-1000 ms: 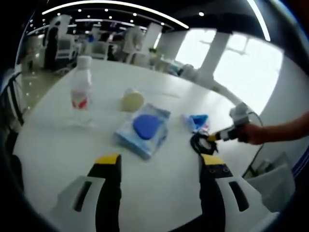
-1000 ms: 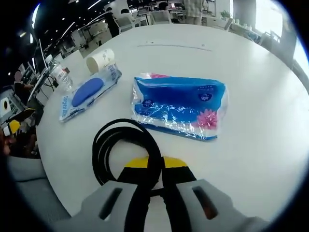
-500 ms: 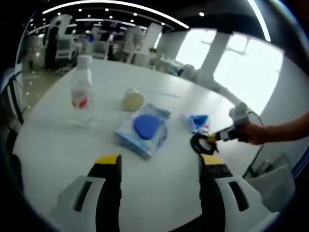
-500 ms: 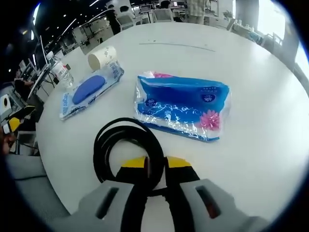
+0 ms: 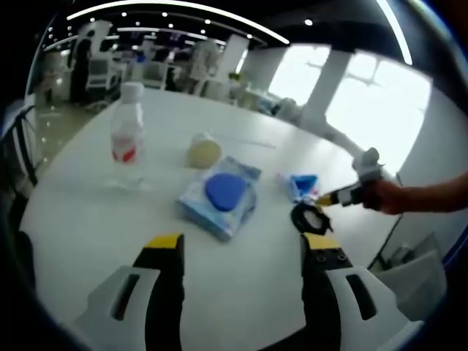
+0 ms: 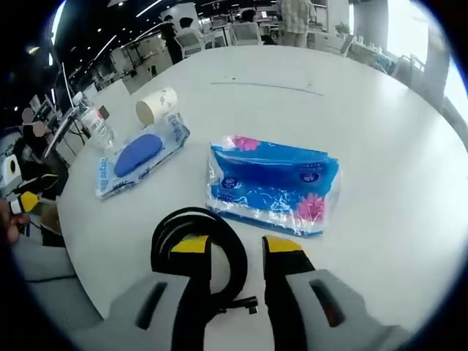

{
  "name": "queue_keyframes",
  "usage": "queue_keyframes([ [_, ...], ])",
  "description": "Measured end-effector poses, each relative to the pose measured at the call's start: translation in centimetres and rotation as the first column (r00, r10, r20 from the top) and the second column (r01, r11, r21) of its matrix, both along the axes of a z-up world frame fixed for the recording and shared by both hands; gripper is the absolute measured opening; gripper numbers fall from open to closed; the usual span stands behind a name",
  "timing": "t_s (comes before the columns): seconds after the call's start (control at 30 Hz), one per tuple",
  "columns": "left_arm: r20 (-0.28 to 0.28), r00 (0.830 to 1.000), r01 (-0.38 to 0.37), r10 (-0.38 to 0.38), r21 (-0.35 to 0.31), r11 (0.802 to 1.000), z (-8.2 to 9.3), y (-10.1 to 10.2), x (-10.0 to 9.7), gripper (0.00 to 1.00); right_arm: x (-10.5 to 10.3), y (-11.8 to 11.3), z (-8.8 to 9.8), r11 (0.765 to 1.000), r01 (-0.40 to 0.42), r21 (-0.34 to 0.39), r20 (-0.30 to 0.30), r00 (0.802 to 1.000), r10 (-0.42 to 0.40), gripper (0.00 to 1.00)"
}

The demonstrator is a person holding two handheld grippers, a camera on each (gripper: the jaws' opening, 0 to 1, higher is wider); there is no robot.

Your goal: Arrange the tabletop items into an orderly group along one side of the table until the central work area is clear of visible clutter.

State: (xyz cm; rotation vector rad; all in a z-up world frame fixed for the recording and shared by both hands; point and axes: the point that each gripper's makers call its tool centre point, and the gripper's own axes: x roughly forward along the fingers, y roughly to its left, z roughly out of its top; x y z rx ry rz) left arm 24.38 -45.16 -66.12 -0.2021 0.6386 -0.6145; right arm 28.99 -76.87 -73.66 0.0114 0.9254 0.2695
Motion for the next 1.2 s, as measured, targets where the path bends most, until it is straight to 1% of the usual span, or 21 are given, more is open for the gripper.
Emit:
queue_keyframes([
  [0.07,-0.001,1.0,0.001,-0.001,0.0,1.0,0.0,0.0,0.0,0.61,0.3,0.2,0.7,1.0,0.005,-0.003,0.013,1.0,-0.005,0.27],
  [0.1,-0.001,1.0,0.001,-0.001,-0.001,1.0,0.0,-0.1,0.0,0.61,0.6,0.4,1.5,1.0,0.006,-0.014,0.032,0.999,-0.006,0.27],
  [0.13,-0.002,1.0,0.002,-0.002,-0.001,1.0,0.0,-0.1,0.0,0.61,0.8,0.5,1.7,1.0,0.006,-0.016,0.039,0.999,-0.006,0.27],
  [0.2,-0.003,1.0,0.006,-0.006,0.001,1.0,-0.1,-0.2,0.0,0.61,1.9,1.9,3.5,1.0,-0.018,-0.008,0.084,0.996,0.019,0.26],
  [0.3,-0.003,1.0,0.007,-0.007,0.001,1.0,-0.1,-0.2,-0.1,0.61,2.9,3.1,4.7,0.998,-0.055,-0.028,0.114,0.992,0.057,0.26],
  [0.37,-0.003,1.0,0.004,-0.004,-0.001,1.0,0.0,-0.1,0.0,0.61,4.0,4.6,5.6,0.995,-0.089,-0.033,0.137,0.986,0.093,0.26],
  [0.47,0.001,1.0,0.001,-0.001,0.001,1.0,0.0,0.0,0.0,0.61,5.1,6.4,6.4,0.991,-0.126,-0.039,0.152,0.98,0.13,0.26],
  [0.57,0.004,1.0,0.01,-0.011,0.021,1.0,-0.1,0.0,-0.1,0.61,6.2,8.2,6.9,0.987,-0.158,-0.032,0.162,0.974,0.161,0.26],
  [0.67,0.005,1.0,0.014,-0.014,0.018,1.0,-0.1,-0.1,-0.1,0.61,7.2,9.8,7.3,0.979,-0.201,-0.044,0.167,0.964,0.205,0.26],
  [0.8,0.001,1.0,0.006,-0.006,0.015,1.0,-0.1,0.1,0.0,0.61,8.3,11.9,7.7,0.971,-0.238,-0.039,0.172,0.955,0.241,0.26],
  [0.87,0.003,1.0,0.001,-0.001,0.012,1.0,0.0,0.2,0.0,0.61,9.1,13.0,7.5,0.964,-0.264,-0.036,0.172,0.949,0.266,0.26],
  [0.97,0.002,1.0,-0.003,0.003,0.011,1.0,-0.1,0.2,0.1,0.61,9.7,14.1,7.5,0.958,-0.284,-0.036,0.176,0.942,0.286,0.26],
  [1.1,0.0,1.0,-0.006,0.006,0.013,1.0,-0.1,0.3,0.0,0.61,10.2,15.0,7.5,0.955,-0.295,-0.027,0.175,0.939,0.295,0.26],
  [1.2,-0.002,1.0,-0.012,0.012,0.011,1.0,-0.1,0.5,0.0,0.61,11.6,15.4,7.1,0.949,-0.314,-0.031,0.171,0.934,0.315,0.26],
])
